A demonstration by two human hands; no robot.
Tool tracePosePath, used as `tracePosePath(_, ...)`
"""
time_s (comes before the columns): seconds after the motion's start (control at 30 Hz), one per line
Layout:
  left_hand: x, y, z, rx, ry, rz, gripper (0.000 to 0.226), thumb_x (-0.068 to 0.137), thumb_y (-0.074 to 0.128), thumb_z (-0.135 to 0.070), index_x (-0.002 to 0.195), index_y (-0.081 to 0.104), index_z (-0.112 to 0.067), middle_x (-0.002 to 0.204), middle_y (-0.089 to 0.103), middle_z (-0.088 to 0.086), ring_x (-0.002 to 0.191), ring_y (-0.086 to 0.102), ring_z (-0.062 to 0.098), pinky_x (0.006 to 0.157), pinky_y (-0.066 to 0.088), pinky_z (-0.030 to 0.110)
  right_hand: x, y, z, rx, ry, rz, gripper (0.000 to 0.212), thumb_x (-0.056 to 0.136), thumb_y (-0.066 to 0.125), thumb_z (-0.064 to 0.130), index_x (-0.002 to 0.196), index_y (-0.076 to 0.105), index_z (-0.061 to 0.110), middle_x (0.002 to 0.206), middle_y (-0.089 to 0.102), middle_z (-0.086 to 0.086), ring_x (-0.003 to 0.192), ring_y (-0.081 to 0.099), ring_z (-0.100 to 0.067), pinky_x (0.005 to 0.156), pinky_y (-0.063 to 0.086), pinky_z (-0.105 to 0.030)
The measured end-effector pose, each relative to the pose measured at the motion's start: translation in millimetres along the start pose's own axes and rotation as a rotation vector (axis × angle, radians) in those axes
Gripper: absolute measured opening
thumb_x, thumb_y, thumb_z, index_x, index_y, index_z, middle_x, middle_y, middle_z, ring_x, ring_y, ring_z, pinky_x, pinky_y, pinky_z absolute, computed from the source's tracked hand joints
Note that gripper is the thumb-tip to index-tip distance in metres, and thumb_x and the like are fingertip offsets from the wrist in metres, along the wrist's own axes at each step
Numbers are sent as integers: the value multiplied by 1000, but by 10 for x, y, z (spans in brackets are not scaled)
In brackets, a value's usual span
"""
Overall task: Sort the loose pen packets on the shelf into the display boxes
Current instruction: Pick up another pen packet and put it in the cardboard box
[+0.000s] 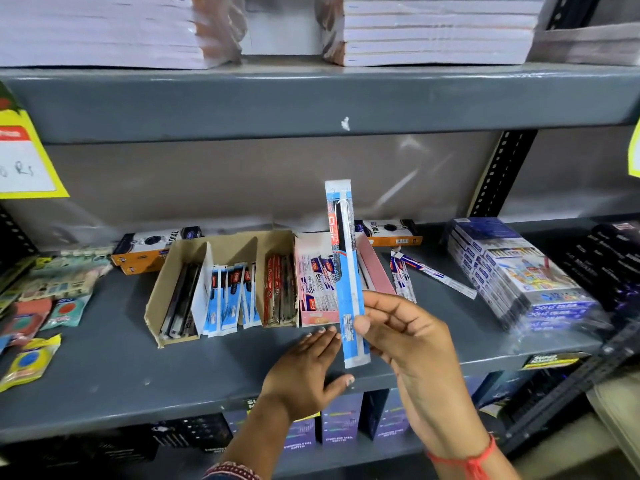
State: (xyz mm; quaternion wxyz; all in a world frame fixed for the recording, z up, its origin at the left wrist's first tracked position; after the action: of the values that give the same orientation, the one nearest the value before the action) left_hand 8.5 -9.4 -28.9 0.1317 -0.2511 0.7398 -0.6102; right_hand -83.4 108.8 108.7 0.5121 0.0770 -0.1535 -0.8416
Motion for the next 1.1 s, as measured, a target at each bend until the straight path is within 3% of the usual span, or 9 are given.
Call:
tracePosePath(0.4, -133, -176, -3, 64, -114, 126, 60, 98, 32, -50, 146, 20, -17, 153, 22, 4, 137, 20, 18, 106, 20, 26, 230, 138, -248, -104, 97, 77, 28, 80, 59, -12, 84, 70, 13, 61, 74, 5, 54, 66, -2, 50, 51, -12)
tracePosePath(0.53, -399, -211, 247, 81, -177, 81, 54, 97, 29, -52, 140, 34, -19, 148, 33, 2, 132, 31, 18, 96, 31, 26, 389, 317, -472, -172, 154, 88, 28, 80, 59, -14, 93, 65, 10, 51, 68, 9, 44, 60, 5, 42, 44, -8)
tracePosePath(0.7, -721, -222, 668, 56, -282, 14, 97, 76, -10, -73, 146, 25, -16, 154, 22, 1, 139, 20, 18, 110, 15, 26, 626, 642, -705, -239, 211, 119, 29, 80, 57, -17, 103, 63, 1, 59, 64, 2, 40, 56, 5, 38, 39, -5)
tracePosePath(0.77, -814, -256, 821, 36, -303, -49, 104, 76, -15, -73, 141, 37, -10, 147, 37, 5, 134, 34, 21, 107, 12, 29, 755, 782, -817, -319, 207, 129, 31, 80, 58, -15, 109, 61, -3, 69, 61, -4, 53, 57, -2, 43, 43, -7)
tracePosePath(0.83, -877, -299, 890, 80, -323, -44, 93, 88, -5, -66, 128, 55, -7, 132, 55, 7, 119, 54, 23, 101, 24, 36, 906, 923, -944, -458, 169, 137, 31, 80, 58, -12, 110, 62, -5, 72, 60, -6, 57, 55, -4, 52, 45, -12)
tracePosePath(0.93, -898, -257, 909, 39, -358, -47, 81, 93, 3, -60, 126, 57, -8, 129, 59, 7, 115, 57, 22, 100, 30, 34, 1123, 1138, -1069, -721, 88, 155, 32, 81, 55, -9, 109, 67, 2, 80, 66, -11, 53, 58, 4, 53, 44, -11)
tracePosePath(1.0, -903, -221, 923, 17, -359, -89, 67, 92, 23, -55, 124, 59, -7, 125, 61, 9, 111, 60, 24, 96, 40, 35, 1237, 1288, -1101, -874, 53, 173, 32, 82, 49, -8, 104, 70, 3, 102, 71, -18, 80, 66, -15, 69, 52, -20)
tracePosePath(1.1, -897, -192, 945, 28, -334, -147, 58, 84, 39, -46, 117, 64, -6, 117, 66, 10, 104, 64, 24, 87, 49, 38, 1397, 1468, -1160, -1031, 33, 210, 29, 85, 44, -4, 100, 68, -5, 111, 68, -24, 106, 63, -35, 93, 51, -37)
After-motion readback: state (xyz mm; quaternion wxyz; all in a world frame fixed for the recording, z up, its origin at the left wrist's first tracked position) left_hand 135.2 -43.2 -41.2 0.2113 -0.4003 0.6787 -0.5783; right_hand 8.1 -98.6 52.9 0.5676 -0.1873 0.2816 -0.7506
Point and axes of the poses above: each hand's wrist, its own x-axis towards the middle knuckle, its own y-axis out of the palm, z = x × y, the point moved 1 cm from there along x, towards the middle knuckle
